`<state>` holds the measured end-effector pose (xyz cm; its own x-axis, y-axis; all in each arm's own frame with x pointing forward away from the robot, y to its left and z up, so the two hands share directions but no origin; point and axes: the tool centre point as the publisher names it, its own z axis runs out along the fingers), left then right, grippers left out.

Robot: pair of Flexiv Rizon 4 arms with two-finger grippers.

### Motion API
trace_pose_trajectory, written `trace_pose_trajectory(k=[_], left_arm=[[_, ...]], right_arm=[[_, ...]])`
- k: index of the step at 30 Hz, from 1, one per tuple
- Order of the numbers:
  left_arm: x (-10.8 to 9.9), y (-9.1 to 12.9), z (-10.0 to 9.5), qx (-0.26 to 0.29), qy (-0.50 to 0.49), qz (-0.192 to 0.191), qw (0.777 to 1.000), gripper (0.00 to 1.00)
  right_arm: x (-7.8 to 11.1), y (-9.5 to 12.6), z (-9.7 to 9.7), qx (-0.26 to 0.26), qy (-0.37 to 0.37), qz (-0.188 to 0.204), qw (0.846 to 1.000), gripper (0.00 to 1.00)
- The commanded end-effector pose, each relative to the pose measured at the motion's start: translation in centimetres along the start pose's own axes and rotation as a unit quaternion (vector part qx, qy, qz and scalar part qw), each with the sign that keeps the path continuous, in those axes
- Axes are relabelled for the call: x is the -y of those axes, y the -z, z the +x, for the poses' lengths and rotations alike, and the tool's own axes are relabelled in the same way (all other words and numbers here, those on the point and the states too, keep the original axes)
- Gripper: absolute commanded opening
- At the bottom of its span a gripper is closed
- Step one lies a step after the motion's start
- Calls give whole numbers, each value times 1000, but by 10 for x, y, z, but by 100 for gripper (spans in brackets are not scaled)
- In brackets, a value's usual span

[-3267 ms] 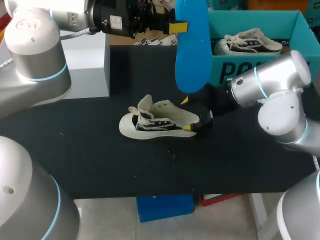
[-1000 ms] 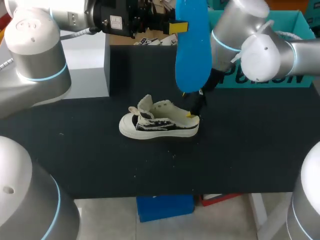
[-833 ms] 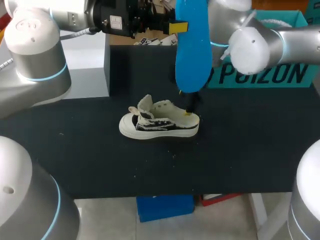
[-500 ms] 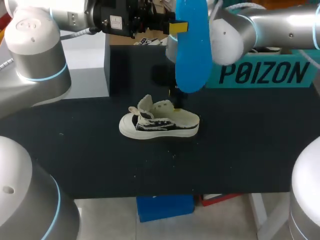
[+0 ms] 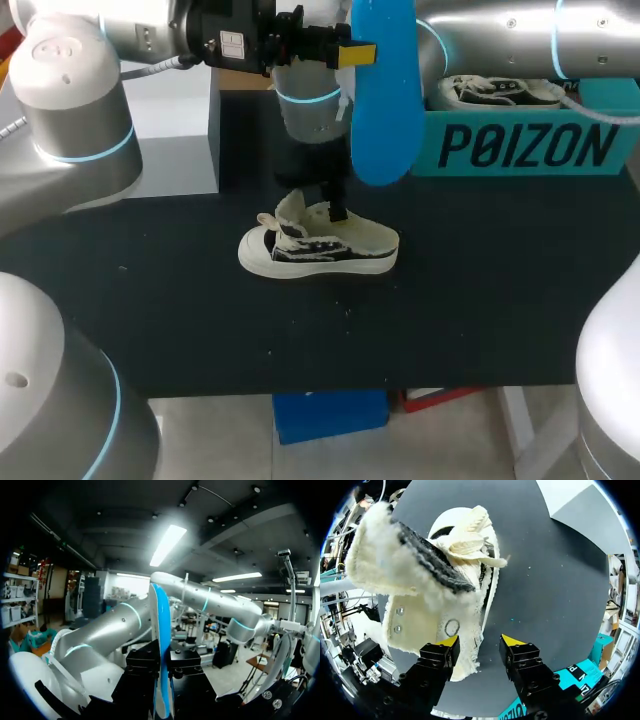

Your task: Take the shoe out of the shoebox, open the shoe tongue, remove and reinsert the insole, then place the shoe into the shoebox

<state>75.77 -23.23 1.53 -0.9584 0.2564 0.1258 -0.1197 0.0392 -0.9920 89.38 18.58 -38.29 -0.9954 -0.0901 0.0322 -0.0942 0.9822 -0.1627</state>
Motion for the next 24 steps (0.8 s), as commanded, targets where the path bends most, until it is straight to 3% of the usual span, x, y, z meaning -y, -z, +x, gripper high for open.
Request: trace_pose_trajectory(k=[1,9,13,14,15,24], left_arm=[[0,-1,0,1,0,0,1000,0],[0,-1,0,1,0,0,1000,0],[0,-1,0,1,0,0,1000,0],[0,-1,0,1,0,0,1000,0],[0,-1,0,1,0,0,1000,0],[0,-1,0,1,0,0,1000,0]], right_arm=[[-5,-6,1,-1,-9,26,1000,48],[-3,-13,4,2,-33,-16,999,44],[-3,-17,6,5,-40,-36,999,22],[-3,-17,7,6,-38,-43,998,7],[-4,-18,7,7,-30,-49,998,0],[-5,-19,7,10,-16,-64,998,0]])
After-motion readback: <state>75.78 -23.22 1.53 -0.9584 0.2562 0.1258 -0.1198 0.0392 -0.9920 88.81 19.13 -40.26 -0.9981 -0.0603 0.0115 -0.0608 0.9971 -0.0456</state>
